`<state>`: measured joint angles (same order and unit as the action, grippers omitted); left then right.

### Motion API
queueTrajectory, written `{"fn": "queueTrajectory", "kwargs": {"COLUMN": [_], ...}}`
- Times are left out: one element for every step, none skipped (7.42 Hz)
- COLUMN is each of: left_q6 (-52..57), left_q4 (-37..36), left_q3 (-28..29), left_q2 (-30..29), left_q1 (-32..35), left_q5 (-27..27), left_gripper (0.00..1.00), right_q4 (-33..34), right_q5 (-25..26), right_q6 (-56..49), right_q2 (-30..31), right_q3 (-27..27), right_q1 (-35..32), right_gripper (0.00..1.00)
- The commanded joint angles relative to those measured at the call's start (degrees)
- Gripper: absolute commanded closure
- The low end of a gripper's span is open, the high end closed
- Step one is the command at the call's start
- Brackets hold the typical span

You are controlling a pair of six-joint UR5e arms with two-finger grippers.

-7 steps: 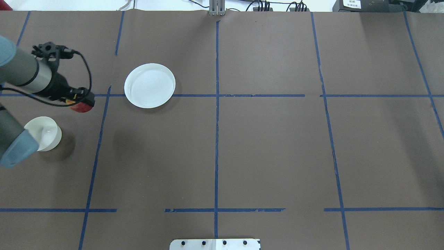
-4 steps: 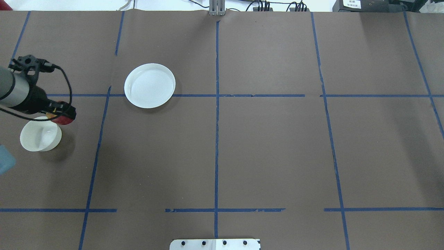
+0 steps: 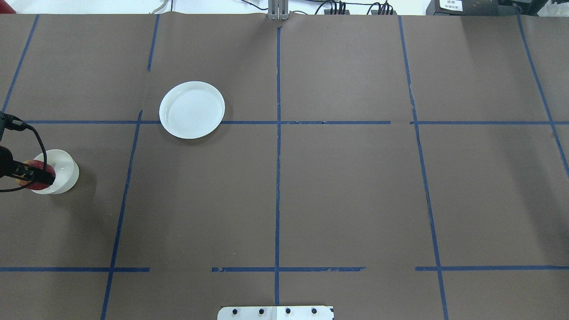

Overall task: Move apple from plate to bowl
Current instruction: 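Lower the apple into the white bowl and open the left gripper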

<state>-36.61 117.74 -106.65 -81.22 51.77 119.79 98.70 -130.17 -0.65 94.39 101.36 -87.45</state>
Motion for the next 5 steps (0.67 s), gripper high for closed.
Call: {"fn": "queueTrajectory", "kwargs": {"left_q6": [0.1,0.3,0.3,0.2,0.0], "left_q4": [0.3,0.4,0.5,0.5,0.5], "left_q3": [2.7,2.9,3.5,5.3,5.8], "left_q2": [-1.7,-1.8,-1.9,-3.9,-4.9], "left_q1": [0.0,0.0,-0.1,0.0,0.0], "left_q5": [-1.6,-1.6,-1.6,-1.6,-1.6], "left_gripper": [1.0,1.0,1.0,0.81,0.58], "right_q4": [0.0,0.0,0.0,0.0,0.0], "right_q5": [0.0,0.0,0.0,0.0,0.0], "right_q6": [0.0,0.0,0.0,-0.1,0.0], "right_q2": [0.0,0.0,0.0,0.0,0.0], "right_q3": [0.0,0.0,0.0,0.0,0.0], "right_q1": [0.0,0.0,0.0,0.0,0.0], "right_gripper": [0.0,0.0,0.0,0.0,0.0]}}
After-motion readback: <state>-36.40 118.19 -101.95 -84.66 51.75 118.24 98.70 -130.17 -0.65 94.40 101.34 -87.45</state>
